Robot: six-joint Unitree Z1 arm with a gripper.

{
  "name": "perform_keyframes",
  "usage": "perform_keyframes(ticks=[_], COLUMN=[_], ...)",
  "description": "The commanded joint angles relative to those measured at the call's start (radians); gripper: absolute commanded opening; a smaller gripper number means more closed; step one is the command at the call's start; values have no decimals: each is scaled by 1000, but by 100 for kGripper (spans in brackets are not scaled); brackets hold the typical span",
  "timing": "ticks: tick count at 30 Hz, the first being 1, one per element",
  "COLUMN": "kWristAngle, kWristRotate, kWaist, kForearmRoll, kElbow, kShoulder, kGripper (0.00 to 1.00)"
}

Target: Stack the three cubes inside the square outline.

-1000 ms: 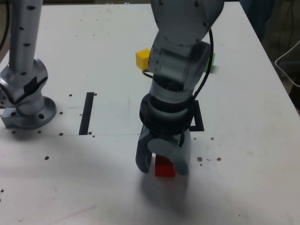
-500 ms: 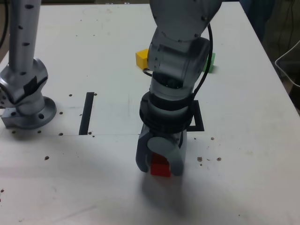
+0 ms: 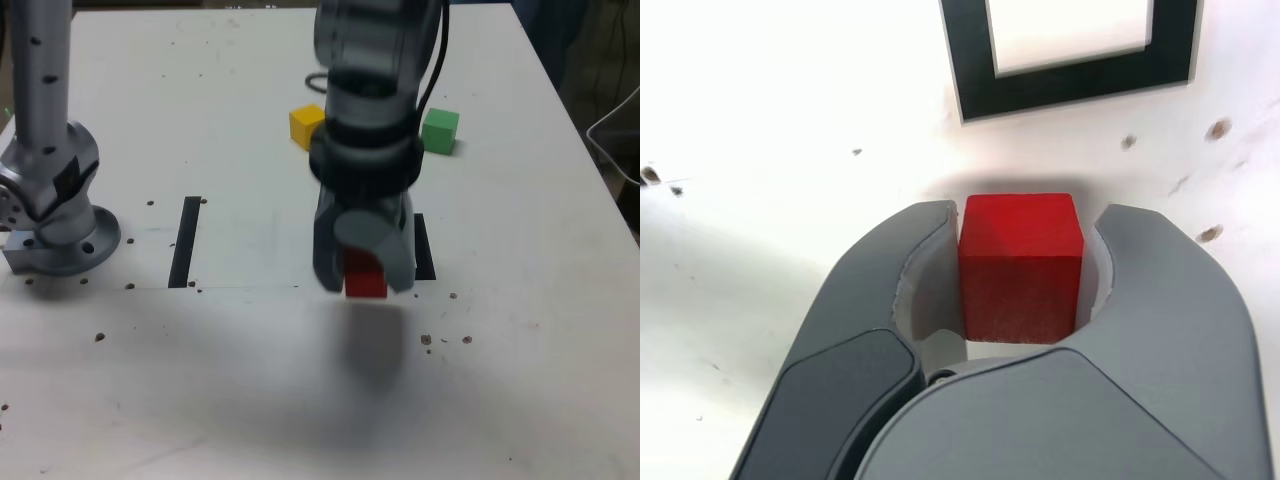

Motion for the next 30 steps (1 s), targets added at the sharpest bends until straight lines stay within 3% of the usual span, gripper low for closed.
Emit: perform_keyframes(ticks=[1, 13, 30], kWristAngle=[9, 40, 38], kWristRotate=[26, 81, 95], kWaist=[53, 229, 256], kForearmRoll=[13, 17, -21], kElbow=[-9, -39, -26], kShoulder=[-6, 39, 109], kGripper=[19, 19, 20])
